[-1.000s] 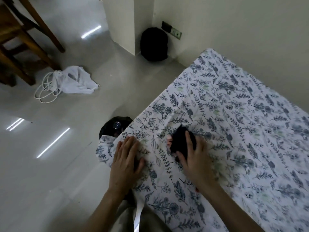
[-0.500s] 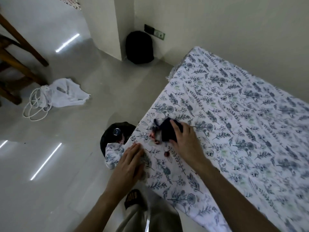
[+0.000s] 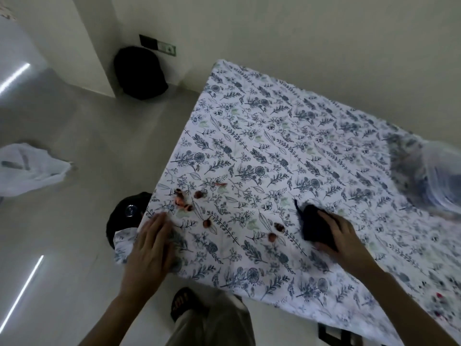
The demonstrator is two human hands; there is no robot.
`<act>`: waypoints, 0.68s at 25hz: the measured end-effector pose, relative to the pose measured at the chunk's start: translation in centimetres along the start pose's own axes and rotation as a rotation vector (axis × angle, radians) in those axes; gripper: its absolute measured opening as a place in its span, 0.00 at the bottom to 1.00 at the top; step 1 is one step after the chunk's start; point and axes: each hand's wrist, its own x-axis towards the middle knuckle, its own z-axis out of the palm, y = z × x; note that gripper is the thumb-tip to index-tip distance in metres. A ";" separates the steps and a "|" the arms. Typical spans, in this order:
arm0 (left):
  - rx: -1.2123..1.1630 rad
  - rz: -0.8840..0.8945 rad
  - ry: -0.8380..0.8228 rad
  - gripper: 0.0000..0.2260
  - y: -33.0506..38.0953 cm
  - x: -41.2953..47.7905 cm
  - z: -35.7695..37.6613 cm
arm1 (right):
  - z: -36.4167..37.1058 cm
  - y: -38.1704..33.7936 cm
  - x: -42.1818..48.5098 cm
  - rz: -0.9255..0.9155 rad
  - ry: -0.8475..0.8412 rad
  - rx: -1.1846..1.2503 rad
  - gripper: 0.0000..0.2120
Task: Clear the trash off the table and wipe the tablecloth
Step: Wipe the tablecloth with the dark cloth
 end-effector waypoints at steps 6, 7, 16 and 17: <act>0.009 -0.023 0.036 0.23 0.4 -0.1 0.4 | 4.7 -5.5 -1.5 -0.102 0.033 0.005 0.33; 0.013 -0.026 0.036 0.23 0.3 -0.2 0.3 | 5.2 -7.2 -0.9 -0.132 0.041 0.003 0.33; -0.026 -0.091 0.116 0.20 0.4 -2.1 0.4 | 7.6 -23.9 6.2 -0.343 0.068 -0.060 0.34; -0.030 -0.091 0.122 0.19 0.3 -2.6 0.4 | 7.9 -25.5 7.0 -0.383 0.061 -0.088 0.34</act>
